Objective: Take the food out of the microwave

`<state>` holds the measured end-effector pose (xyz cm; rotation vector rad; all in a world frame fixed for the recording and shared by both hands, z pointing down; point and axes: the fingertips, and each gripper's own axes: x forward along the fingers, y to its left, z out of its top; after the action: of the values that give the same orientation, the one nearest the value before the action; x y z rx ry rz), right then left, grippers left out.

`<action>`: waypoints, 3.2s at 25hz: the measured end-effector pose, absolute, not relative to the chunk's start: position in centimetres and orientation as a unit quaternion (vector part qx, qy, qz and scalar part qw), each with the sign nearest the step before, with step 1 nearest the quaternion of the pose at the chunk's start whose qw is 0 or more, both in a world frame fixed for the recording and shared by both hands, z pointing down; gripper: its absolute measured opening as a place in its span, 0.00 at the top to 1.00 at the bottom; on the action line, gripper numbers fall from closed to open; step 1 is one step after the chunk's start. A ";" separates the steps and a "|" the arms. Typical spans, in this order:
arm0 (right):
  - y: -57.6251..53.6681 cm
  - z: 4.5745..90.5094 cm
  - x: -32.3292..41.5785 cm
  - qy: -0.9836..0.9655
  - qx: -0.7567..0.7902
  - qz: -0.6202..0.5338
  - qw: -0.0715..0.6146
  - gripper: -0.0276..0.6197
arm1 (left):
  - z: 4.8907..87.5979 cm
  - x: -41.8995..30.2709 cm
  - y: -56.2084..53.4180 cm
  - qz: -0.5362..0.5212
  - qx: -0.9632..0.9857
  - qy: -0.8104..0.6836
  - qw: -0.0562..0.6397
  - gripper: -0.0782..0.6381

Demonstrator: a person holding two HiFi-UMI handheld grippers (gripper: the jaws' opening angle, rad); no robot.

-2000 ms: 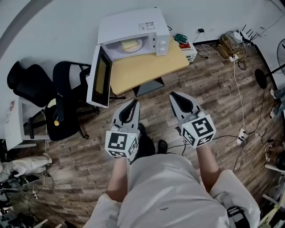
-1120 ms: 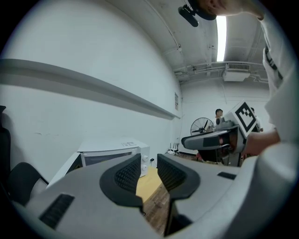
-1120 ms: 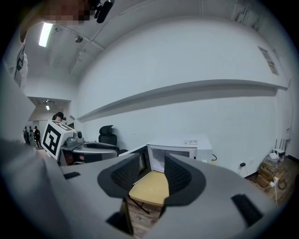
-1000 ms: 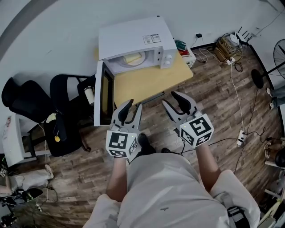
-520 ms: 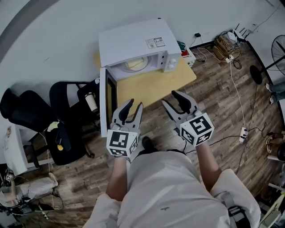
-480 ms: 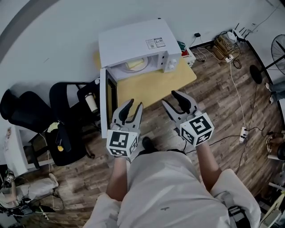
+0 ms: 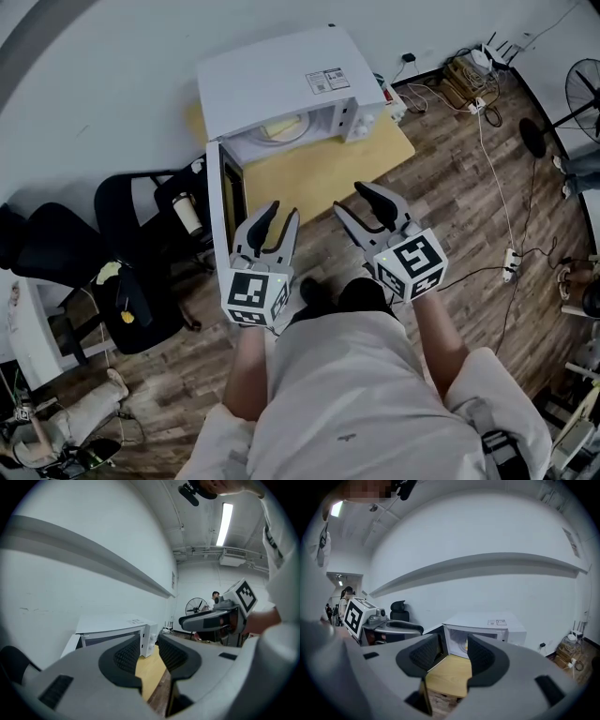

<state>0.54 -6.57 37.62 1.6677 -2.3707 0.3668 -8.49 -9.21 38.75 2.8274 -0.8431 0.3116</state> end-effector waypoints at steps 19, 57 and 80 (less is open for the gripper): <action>-11.9 39.0 2.1 -0.833 0.523 0.113 0.141 0.66 | 40.2 -6.9 -12.7 0.113 0.936 -0.314 0.108 0.73; -25.5 57.1 1.1 -0.872 0.309 -0.009 0.379 0.60 | 43.0 -6.1 -20.2 0.134 0.850 -0.488 0.147 0.73; -31.3 66.3 1.4 -0.790 0.278 -0.130 0.530 0.53 | 44.8 -8.7 -19.5 0.142 0.809 -0.542 0.177 0.73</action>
<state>1.36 -31.30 66.26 0.6638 -1.8860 -0.3094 -8.69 -19.53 44.79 2.2904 -1.5325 0.4008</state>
